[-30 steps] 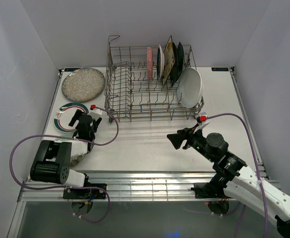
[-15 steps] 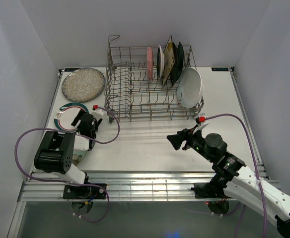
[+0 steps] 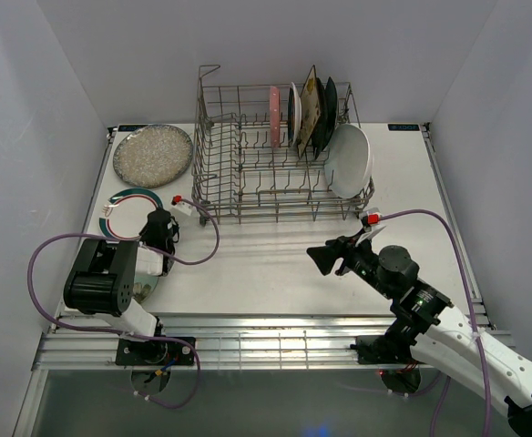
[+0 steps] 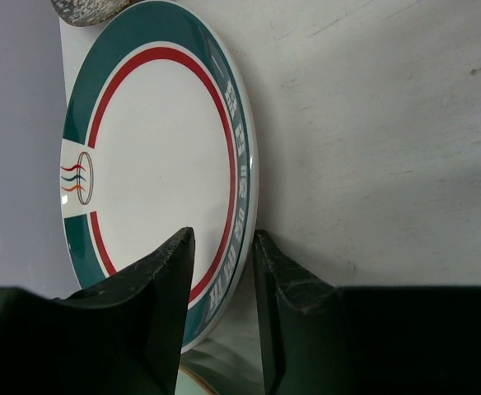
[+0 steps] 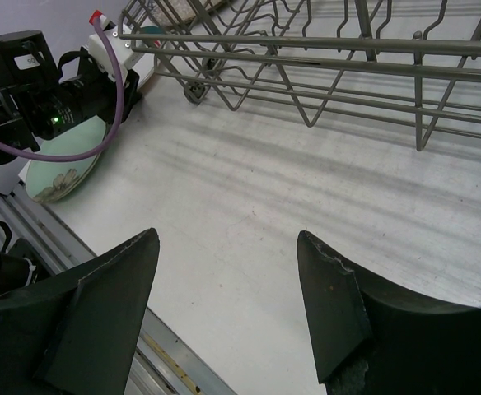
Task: Load the plates into the dish rack
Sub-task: Pick up the plate from the corner of the board.
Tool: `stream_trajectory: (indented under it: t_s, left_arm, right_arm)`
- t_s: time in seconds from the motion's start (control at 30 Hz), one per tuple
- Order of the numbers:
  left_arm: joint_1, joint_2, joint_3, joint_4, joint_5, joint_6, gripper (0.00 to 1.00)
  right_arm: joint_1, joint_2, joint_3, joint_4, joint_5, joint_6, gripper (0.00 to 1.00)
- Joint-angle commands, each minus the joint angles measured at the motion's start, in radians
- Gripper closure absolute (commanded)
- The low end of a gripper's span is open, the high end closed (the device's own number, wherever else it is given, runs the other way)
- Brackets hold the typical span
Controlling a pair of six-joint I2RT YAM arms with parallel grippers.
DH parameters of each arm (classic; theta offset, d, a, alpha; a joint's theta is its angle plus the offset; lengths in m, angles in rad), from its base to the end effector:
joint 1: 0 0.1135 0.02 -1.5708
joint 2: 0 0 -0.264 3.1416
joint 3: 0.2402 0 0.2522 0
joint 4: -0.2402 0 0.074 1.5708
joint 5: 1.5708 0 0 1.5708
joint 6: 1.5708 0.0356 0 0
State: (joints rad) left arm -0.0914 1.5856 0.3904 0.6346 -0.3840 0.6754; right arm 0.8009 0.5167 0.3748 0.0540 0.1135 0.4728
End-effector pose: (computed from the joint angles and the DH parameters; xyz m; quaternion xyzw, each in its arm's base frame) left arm 0.2603 -0.0105 0.1147 0.2357 0.8312 0.2967 0.4068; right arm 0.1076 0.1052 0.2591 -0.0825 0.7327 0.3673 0.5670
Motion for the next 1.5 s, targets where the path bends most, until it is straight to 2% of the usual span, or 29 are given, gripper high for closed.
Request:
stream_trajectory:
  t_s: [0.0, 0.2, 0.33, 0.63, 0.7, 1.07, 1.47]
  left_arm:
    - [0.007, -0.041, -0.008, -0.036, 0.043, 0.015, 0.55]
    - [0.007, -0.029, 0.015, -0.085, 0.062, 0.021, 0.57]
    - [0.007, -0.024, 0.024, -0.093, 0.066, 0.023, 0.64]
    - [0.007, -0.045, 0.028, -0.096, 0.048, 0.024, 0.90]
    - [0.007, -0.062, 0.025, -0.098, 0.042, 0.024, 1.00]
    - [0.007, -0.295, 0.011, -0.131, 0.010, 0.044, 1.00]
    - [0.007, -0.507, 0.088, -0.321, 0.028, -0.002, 1.00]
  right_arm:
    - [0.007, -0.014, -0.004, 0.037, 0.011, 0.012, 0.27]
    - [0.006, -0.029, -0.010, 0.038, 0.009, 0.018, 0.26]
    - [0.006, -0.037, -0.011, 0.033, 0.011, 0.020, 0.27]
    - [0.006, -0.044, -0.014, 0.030, 0.015, 0.023, 0.26]
    - [0.006, -0.043, -0.016, 0.030, 0.017, 0.024, 0.27]
    - [0.006, -0.041, -0.019, 0.044, 0.022, 0.032, 0.27]
    - [0.006, -0.040, -0.019, 0.050, 0.018, 0.033, 0.27]
